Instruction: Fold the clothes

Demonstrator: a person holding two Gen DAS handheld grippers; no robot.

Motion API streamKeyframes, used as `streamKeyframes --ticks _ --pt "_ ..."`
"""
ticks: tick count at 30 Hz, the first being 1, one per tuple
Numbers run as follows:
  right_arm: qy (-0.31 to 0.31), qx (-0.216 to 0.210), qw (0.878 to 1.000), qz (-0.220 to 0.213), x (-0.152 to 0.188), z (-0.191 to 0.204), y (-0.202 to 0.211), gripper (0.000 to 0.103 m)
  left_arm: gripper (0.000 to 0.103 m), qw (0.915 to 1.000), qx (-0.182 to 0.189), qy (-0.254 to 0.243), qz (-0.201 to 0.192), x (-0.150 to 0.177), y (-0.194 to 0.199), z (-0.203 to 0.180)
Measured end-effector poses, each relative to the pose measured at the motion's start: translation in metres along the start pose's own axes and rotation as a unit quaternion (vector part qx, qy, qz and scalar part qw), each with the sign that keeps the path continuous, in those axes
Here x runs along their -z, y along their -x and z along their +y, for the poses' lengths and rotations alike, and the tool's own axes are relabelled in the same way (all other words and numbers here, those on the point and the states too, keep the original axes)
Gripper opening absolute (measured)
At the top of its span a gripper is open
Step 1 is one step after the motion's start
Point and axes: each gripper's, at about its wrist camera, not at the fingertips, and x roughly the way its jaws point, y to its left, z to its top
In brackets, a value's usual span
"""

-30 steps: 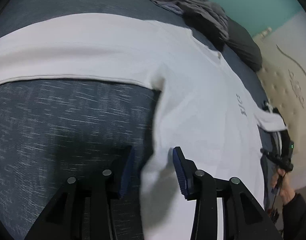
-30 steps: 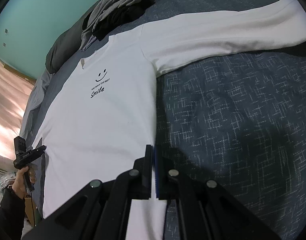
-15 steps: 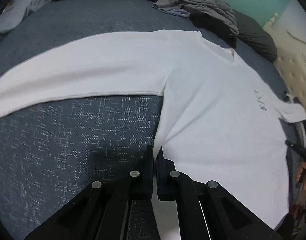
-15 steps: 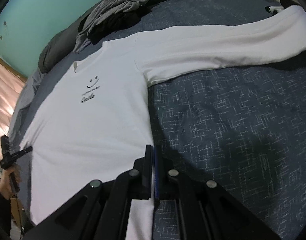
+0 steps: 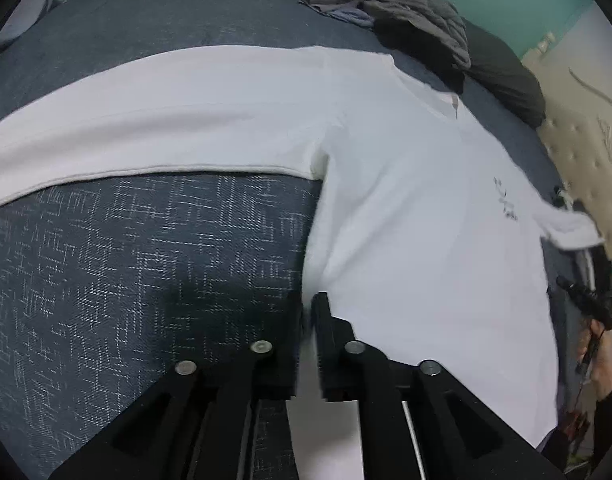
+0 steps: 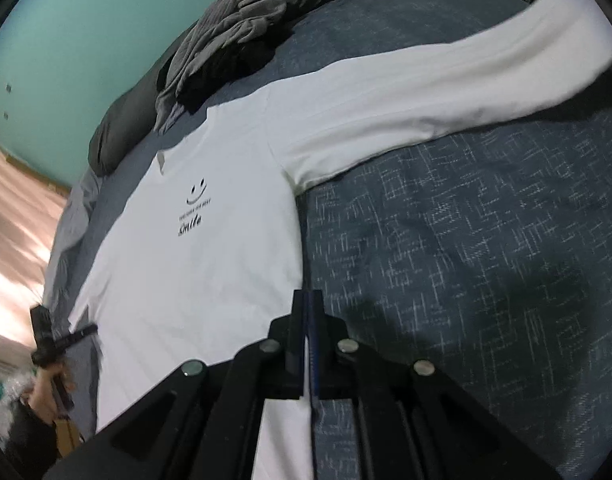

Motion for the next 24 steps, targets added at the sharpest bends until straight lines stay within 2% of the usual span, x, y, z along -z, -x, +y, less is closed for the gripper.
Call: streamKeyframes --ticks 1,2,3,4,12,13,14,15,16,17,21,24 --pt "-0.005 -0.001 1.0 0.0 -0.002 0.0 -0.002 0.019 0.026 0.9999 0.003 0.009 -0.004 -0.001 0.0 0.003" --pt "-0.007 -0.001 1.0 0.0 -0.004 0.0 -0.005 0.029 0.038 0.9998 0.005 0.017 -0.009 -0.004 0.001 0.006" --pt "-0.01 0.0 1.0 0.001 -0.005 0.0 -0.007 0.047 0.042 0.9995 0.01 0.025 -0.017 -0.007 0.002 0.009" --pt "-0.012 0.0 1.0 0.001 -0.007 0.001 -0.01 0.052 0.042 0.9991 0.016 0.033 -0.023 -0.012 0.002 0.011" --pt "-0.018 -0.001 1.0 0.0 -0.029 0.003 -0.038 0.052 0.041 0.9965 0.036 0.071 -0.028 -0.041 -0.032 0.016" --pt "-0.019 -0.004 1.0 0.0 -0.03 0.002 -0.04 0.049 0.04 0.9966 0.033 0.069 -0.029 -0.047 -0.037 0.013" --pt "-0.018 -0.006 1.0 0.0 -0.032 0.002 -0.043 0.044 0.026 0.9969 0.032 0.066 -0.029 -0.051 -0.041 0.011" --pt "-0.014 -0.007 1.0 0.004 -0.033 0.003 -0.047 0.025 0.008 0.9971 0.03 0.063 -0.03 -0.054 -0.044 0.009" --pt "-0.01 -0.008 1.0 0.007 -0.034 0.004 -0.05 0.01 0.003 0.9972 0.03 0.062 -0.031 -0.056 -0.047 0.007" --pt "-0.006 -0.009 1.0 0.01 -0.036 0.005 -0.054 0.005 0.002 0.9973 0.029 0.06 -0.032 -0.055 -0.046 0.009" --pt "0.003 0.005 1.0 -0.012 -0.037 0.007 -0.049 0.001 0.002 0.9969 -0.003 0.046 -0.064 -0.052 -0.03 0.006" --pt "-0.012 0.009 0.999 -0.039 -0.041 0.0 -0.037 0.001 0.002 0.9951 -0.011 0.056 -0.081 -0.048 -0.021 0.015"
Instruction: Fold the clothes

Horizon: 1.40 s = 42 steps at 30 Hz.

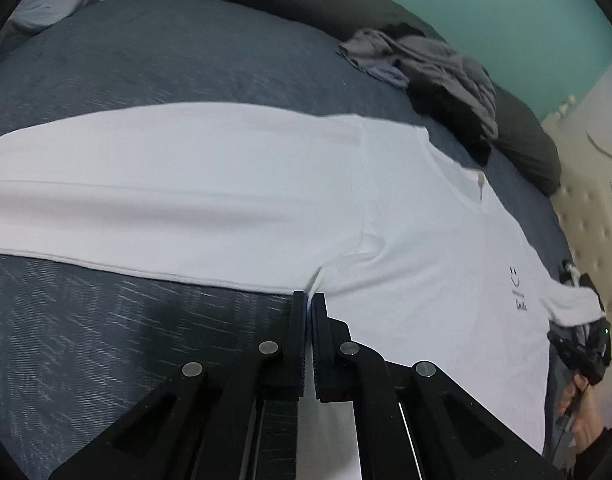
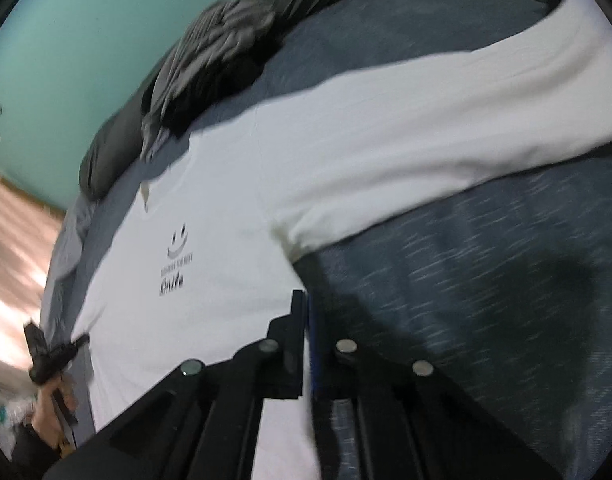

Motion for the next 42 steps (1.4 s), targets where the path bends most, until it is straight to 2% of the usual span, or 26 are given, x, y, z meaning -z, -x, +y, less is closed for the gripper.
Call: streamKeyframes --ticks 5,10,12,14,15,16,18,23,26,31,35,36,37,38,39,42 --pt "-0.005 0.015 1.0 0.011 0.003 -0.005 -0.006 0.001 0.002 0.9997 -0.007 0.012 0.022 0.002 -0.014 0.007" --pt "-0.015 0.011 1.0 0.023 -0.003 -0.004 -0.012 0.002 0.006 0.999 0.01 0.005 0.043 -0.003 -0.013 0.01" --pt "-0.022 0.023 0.999 0.023 -0.004 -0.007 -0.006 0.005 0.021 0.9987 0.02 0.013 0.045 -0.002 -0.002 0.015" --pt "-0.027 0.022 0.999 0.026 -0.002 -0.01 0.006 0.007 0.03 0.9985 0.019 0.014 0.048 0.002 0.014 0.02" --pt "-0.027 0.018 0.999 0.03 0.001 -0.011 0.011 0.014 0.03 0.9982 0.022 0.015 0.053 0.006 0.021 0.023" --pt "-0.023 0.014 0.999 0.037 0.007 -0.01 0.016 0.026 0.03 0.9978 0.026 0.016 0.059 0.011 0.029 0.026" --pt "-0.016 0.007 0.999 0.051 0.019 -0.008 0.024 0.036 0.031 0.9968 0.032 0.011 0.072 0.023 0.043 0.03" --pt "0.004 -0.013 0.996 0.087 0.048 -0.002 0.044 0.036 0.034 0.9924 0.045 -0.013 0.114 0.069 0.064 0.033" --pt "0.012 -0.023 0.994 0.108 0.067 0.0 0.055 0.036 0.035 0.9894 0.065 -0.008 0.13 0.095 0.063 0.032" --pt "-0.004 -0.027 0.991 0.129 0.104 -0.009 0.056 0.037 0.035 0.9867 0.074 -0.013 0.144 0.131 0.055 0.027" --pt "-0.009 -0.03 0.991 0.13 0.119 -0.011 0.059 0.037 0.033 0.9866 0.081 -0.004 0.142 0.14 0.057 0.028" --pt "-0.007 -0.033 0.991 0.128 0.12 -0.01 0.06 0.037 0.019 0.9866 0.077 -0.012 0.143 0.141 0.058 0.026" --pt "-0.005 -0.035 0.991 0.126 0.122 -0.009 0.06 0.033 0.008 0.9868 0.073 -0.019 0.144 0.141 0.059 0.024" --pt "-0.003 -0.035 0.992 0.123 0.123 -0.008 0.061 0.025 0.002 0.9871 0.07 -0.018 0.143 0.141 0.059 0.024" --pt "-0.003 -0.034 0.992 0.119 0.123 -0.008 0.061 0.004 0.002 0.9875 0.068 -0.018 0.142 0.141 0.06 0.025" --pt "0.002 -0.029 0.995 0.099 0.122 -0.009 0.067 0.002 0.002 0.9884 0.06 -0.015 0.139 0.14 0.062 0.026"
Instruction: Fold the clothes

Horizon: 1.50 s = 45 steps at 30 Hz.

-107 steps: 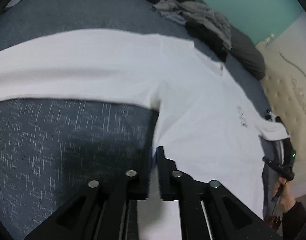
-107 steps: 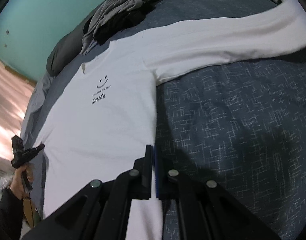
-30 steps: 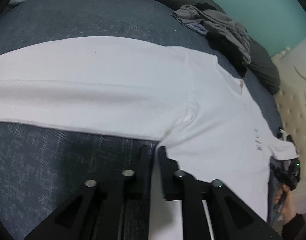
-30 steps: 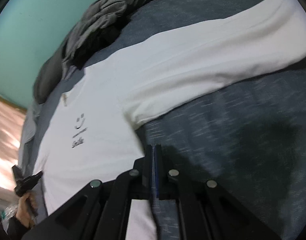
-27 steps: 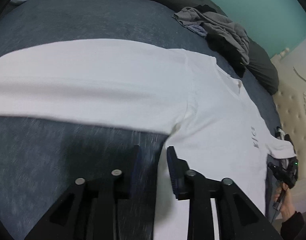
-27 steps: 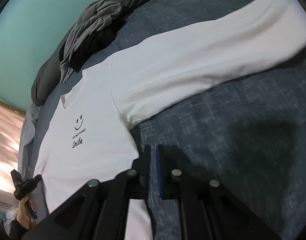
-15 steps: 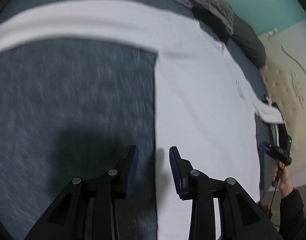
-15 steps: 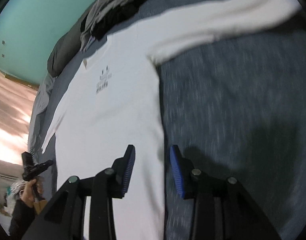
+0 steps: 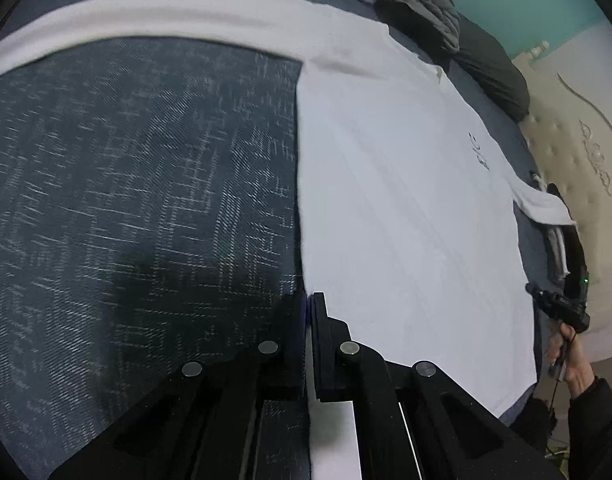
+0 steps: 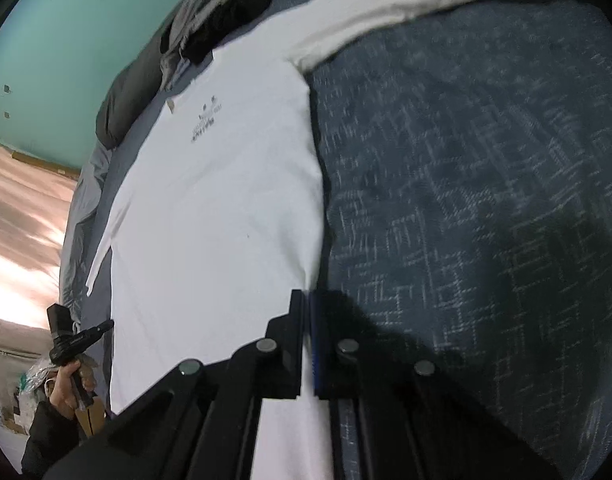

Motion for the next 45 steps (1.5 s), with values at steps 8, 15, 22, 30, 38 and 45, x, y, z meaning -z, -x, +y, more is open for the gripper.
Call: streamKeyframes --ticks 8,15,22,30,38,45 --pt "-0.018 0.012 1.0 -0.021 0.001 -0.015 0.009 0.002 0.002 0.9997 -0.02 0.008 -0.008 0.0 0.007 0.003" --pt "-0.03 0.006 1.0 0.007 0.0 -0.014 0.01 0.007 0.006 0.9998 -0.004 0.017 0.008 0.001 0.015 -0.001" --pt "-0.003 0.005 0.999 0.033 0.027 -0.011 0.051 0.038 0.029 0.9992 0.005 0.001 0.041 0.035 0.038 -0.002" --pt "0.016 0.006 0.996 0.089 0.081 -0.006 0.063 0.038 0.029 0.9965 0.021 -0.004 0.08 0.082 0.04 -0.006" --pt "0.013 0.01 0.992 0.123 0.11 -0.009 0.052 0.038 0.028 0.9956 0.021 -0.02 0.089 0.107 0.038 -0.013" --pt "0.018 0.01 0.994 0.105 0.117 -0.011 0.057 0.005 0.002 0.9948 0.011 -0.043 0.091 0.117 0.039 -0.016"
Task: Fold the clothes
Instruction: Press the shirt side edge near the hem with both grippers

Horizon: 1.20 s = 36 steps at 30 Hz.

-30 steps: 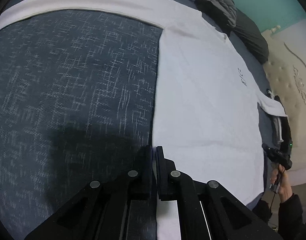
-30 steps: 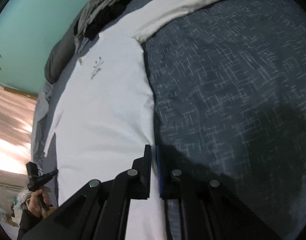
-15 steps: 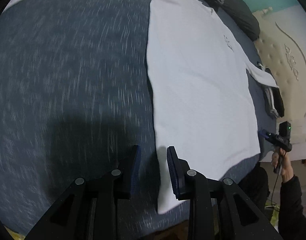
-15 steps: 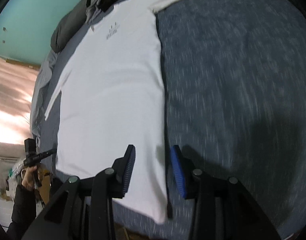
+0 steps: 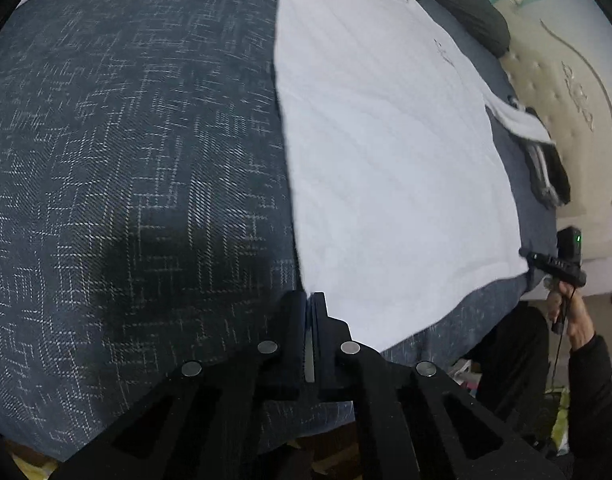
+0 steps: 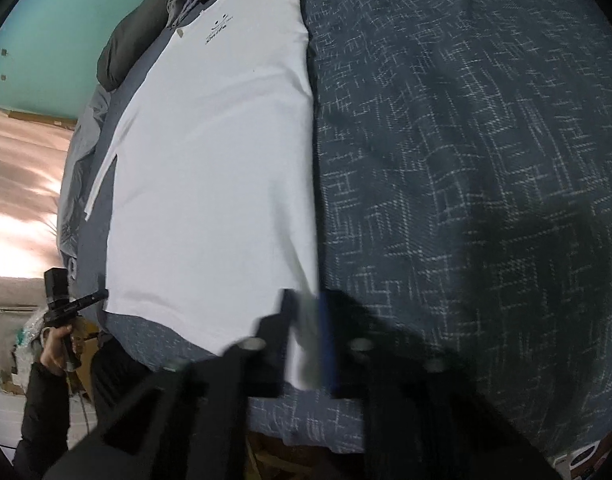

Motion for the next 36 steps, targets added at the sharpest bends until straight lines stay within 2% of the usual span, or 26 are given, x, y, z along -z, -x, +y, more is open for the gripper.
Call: streamKeyframes --ticks 8,12,18,23,24,26,27,29,32,33,34,35,36 --pt "0.018 0.007 1.0 -0.003 0.007 0.007 0.022 0.0 0.001 0.9996 -0.007 -0.026 -0.007 0.003 0.029 -0.008" --pt "0.023 0.013 1.0 0.001 0.011 0.008 0.028 0.001 0.001 0.9995 -0.012 -0.03 -0.005 0.003 0.028 -0.004" --pt "0.014 0.005 1.0 0.012 0.015 0.004 0.011 0.001 0.001 0.9997 -0.018 -0.018 0.007 0.004 0.011 0.003" --pt "-0.004 -0.019 1.0 0.011 0.013 -0.001 0.013 0.003 0.001 0.9998 -0.014 -0.012 0.004 0.006 0.014 0.012" --pt "-0.009 -0.018 1.0 0.008 0.013 -0.002 0.014 0.006 0.001 0.9998 -0.014 -0.012 0.004 0.006 0.013 0.013" --pt "-0.015 -0.021 1.0 0.004 0.014 -0.006 0.017 0.023 0.001 0.9998 -0.014 -0.011 0.005 0.006 0.011 0.013" --pt "-0.017 -0.025 1.0 0.004 0.015 -0.008 0.019 0.04 0.001 0.9998 -0.014 -0.011 0.006 0.005 0.011 0.013" --pt "-0.016 -0.03 0.999 0.01 0.018 -0.008 0.019 0.043 0.001 0.9998 -0.015 -0.012 0.006 0.005 0.01 0.013" --pt "-0.003 -0.02 1.0 0.022 0.022 -0.004 0.01 0.043 0.001 0.9998 -0.016 -0.013 0.006 0.004 0.01 0.011" --pt "0.002 -0.016 1.0 0.026 0.023 -0.002 0.007 0.035 0.001 0.9997 -0.018 -0.013 0.006 0.003 0.01 0.011" --pt "0.006 -0.012 0.999 0.029 0.024 -0.001 0.004 0.014 0.001 0.9997 -0.019 -0.013 0.006 -0.003 -0.001 -0.004" --pt "0.011 -0.009 0.999 0.032 0.025 -0.001 0.004 0.006 0.001 0.9997 -0.019 -0.015 0.004 -0.003 -0.001 -0.007" --pt "0.019 -0.006 0.999 0.033 0.025 -0.003 0.008 0.005 0.001 0.9996 -0.02 -0.017 0.003 -0.004 0.0 -0.008"
